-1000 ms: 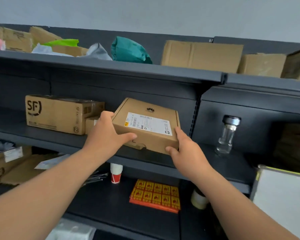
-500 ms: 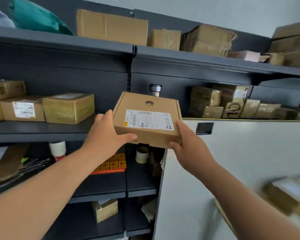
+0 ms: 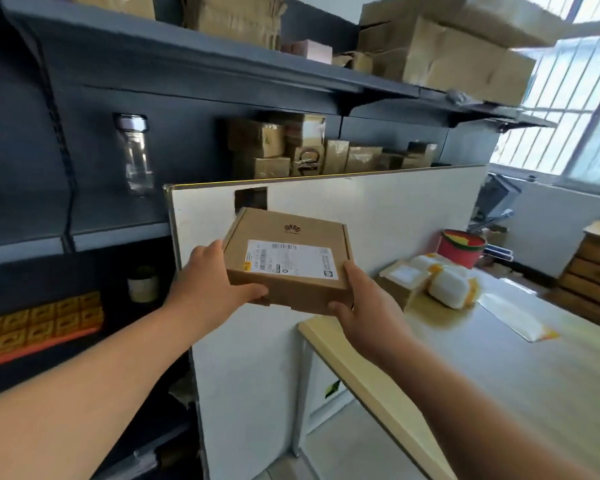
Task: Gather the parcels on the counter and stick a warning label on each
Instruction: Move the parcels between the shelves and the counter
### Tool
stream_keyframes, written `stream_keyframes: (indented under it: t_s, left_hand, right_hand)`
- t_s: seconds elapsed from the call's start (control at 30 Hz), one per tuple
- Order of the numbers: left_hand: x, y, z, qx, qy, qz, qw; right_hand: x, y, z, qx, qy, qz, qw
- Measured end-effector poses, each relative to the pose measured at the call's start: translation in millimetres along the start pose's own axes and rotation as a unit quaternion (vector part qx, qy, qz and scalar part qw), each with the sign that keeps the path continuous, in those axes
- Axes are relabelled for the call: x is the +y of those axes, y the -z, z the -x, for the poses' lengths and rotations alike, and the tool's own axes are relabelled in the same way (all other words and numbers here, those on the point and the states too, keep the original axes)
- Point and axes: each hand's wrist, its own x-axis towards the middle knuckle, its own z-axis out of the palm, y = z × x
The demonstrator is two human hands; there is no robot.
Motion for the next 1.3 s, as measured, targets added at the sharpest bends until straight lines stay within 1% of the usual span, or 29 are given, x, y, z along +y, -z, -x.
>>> stream_keyframes:
  t_s: [0.17,0.4,0.67,0.83,0.97,1.2,1.3]
  left_hand:
    - [25.4,-87.3,-34.3,-0.074,0.002,0.000,0.997]
    - [49.0,-228.7,-111.4,-0.159,0.011,-0.030,0.987]
    - [36.0,-375.4,-175.4,-0.256,0.073,-0.063,0.962]
    - [11.8,-445.0,-197.1,-0.289,0.079,-0.088,0.950]
    - [-2.4,-482.4,-216.0,-0.293,0.057,-0.135,0.945]
    - [-5.5,-517.3,-230.7,-0.294,0.042,-0.160,0.941]
    - [-7.6,-513.5,-230.7,-0.300,0.020,-0.165,0.939]
  right_hand:
    - [83.4,-2.9,-9.5,-0.011,-0.072,0.005,0.997]
    - [215.6,-31.6,-62.5,-0.032,-0.135,0.016,0.990]
    - [333.1,-87.5,-102.1,-0.097,-0.208,0.019,0.973]
    - [379.6,-130.8,-110.8,-0.119,-0.246,0.009,0.962]
    - [404.0,-160.7,-119.8,-0.118,-0.260,0.005,0.958]
    - [427.0,-189.3,-129.1,-0.132,-0.283,0.009,0.950]
    - [428.1,-189.4,-129.4,-0.148,-0.283,0.061,0.946]
